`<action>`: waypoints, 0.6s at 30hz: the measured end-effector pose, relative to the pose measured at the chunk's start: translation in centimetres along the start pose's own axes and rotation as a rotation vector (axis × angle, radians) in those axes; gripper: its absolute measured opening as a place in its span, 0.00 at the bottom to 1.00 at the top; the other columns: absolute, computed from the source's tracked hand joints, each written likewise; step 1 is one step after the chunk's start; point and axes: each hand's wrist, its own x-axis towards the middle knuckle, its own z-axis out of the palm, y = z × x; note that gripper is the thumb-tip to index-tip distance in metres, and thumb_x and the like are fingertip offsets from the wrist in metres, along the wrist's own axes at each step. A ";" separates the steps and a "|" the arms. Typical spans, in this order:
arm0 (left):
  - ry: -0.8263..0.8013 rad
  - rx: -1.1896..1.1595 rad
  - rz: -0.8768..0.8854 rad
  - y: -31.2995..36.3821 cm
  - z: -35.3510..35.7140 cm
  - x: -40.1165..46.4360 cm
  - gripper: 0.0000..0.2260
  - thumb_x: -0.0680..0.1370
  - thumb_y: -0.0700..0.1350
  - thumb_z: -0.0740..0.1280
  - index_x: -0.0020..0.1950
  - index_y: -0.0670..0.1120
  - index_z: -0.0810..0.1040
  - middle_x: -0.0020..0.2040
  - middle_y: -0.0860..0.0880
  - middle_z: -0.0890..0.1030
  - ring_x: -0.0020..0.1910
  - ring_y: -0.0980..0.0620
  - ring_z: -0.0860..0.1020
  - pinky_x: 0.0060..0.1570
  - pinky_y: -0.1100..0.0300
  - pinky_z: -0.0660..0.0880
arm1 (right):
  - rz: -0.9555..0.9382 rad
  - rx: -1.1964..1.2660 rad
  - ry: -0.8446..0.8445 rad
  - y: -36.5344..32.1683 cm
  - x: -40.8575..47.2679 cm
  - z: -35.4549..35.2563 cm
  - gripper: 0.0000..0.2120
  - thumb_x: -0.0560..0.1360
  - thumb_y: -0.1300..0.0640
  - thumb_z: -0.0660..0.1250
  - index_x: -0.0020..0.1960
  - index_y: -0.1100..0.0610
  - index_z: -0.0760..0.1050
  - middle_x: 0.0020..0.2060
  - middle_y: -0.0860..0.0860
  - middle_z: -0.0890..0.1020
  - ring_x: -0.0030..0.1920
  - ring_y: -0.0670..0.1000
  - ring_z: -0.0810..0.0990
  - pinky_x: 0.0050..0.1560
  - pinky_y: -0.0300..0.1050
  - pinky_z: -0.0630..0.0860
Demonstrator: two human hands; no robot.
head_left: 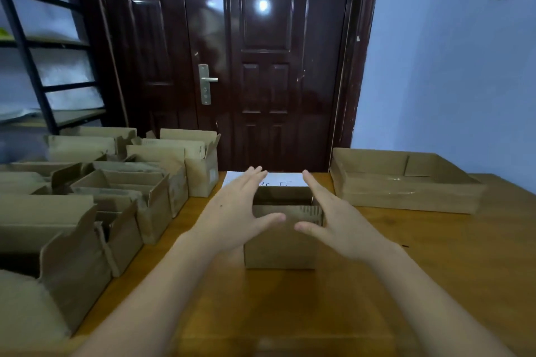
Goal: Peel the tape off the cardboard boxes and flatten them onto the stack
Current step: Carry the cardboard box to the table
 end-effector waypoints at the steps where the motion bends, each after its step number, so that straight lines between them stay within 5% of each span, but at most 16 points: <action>1: -0.054 0.018 -0.016 -0.1 0.0 0.2 0.48 0.69 0.81 0.56 0.83 0.60 0.52 0.83 0.59 0.54 0.81 0.59 0.55 0.76 0.52 0.62 | 0.000 -0.033 -0.022 0.1 0.1 0.0 0.47 0.75 0.31 0.66 0.79 0.33 0.35 0.77 0.32 0.49 0.74 0.37 0.57 0.72 0.47 0.63; 6: -0.120 -0.081 -0.188 -2.2 1.2 -1.2 0.50 0.69 0.80 0.56 0.85 0.57 0.48 0.84 0.58 0.51 0.82 0.56 0.55 0.75 0.55 0.62 | 0.188 0.041 0.037 1.8 -0.7 0.7 0.45 0.74 0.30 0.62 0.82 0.41 0.44 0.78 0.41 0.62 0.74 0.45 0.68 0.71 0.48 0.69; 11: -0.217 -0.279 -0.326 -3.2 4.3 -3.8 0.49 0.69 0.79 0.56 0.84 0.60 0.45 0.82 0.59 0.58 0.78 0.53 0.64 0.73 0.53 0.67 | 0.270 0.231 -0.066 2.4 -2.5 4.0 0.37 0.80 0.34 0.54 0.82 0.44 0.41 0.77 0.42 0.66 0.75 0.43 0.66 0.73 0.42 0.67; 14: -0.189 -0.523 -0.313 -2.4 6.2 -4.6 0.42 0.75 0.72 0.60 0.84 0.61 0.48 0.76 0.62 0.67 0.74 0.58 0.68 0.68 0.63 0.69 | 0.324 0.436 -0.034 1.7 -2.8 5.9 0.35 0.81 0.37 0.55 0.82 0.43 0.43 0.71 0.38 0.70 0.71 0.39 0.69 0.65 0.28 0.68; 18: -0.220 -0.658 -0.309 -2.8 5.7 -4.3 0.43 0.75 0.75 0.59 0.84 0.61 0.48 0.79 0.59 0.65 0.76 0.57 0.67 0.74 0.55 0.68 | 0.343 0.499 -0.049 2.2 -3.0 5.2 0.33 0.80 0.35 0.56 0.79 0.38 0.44 0.65 0.24 0.67 0.66 0.26 0.66 0.60 0.21 0.65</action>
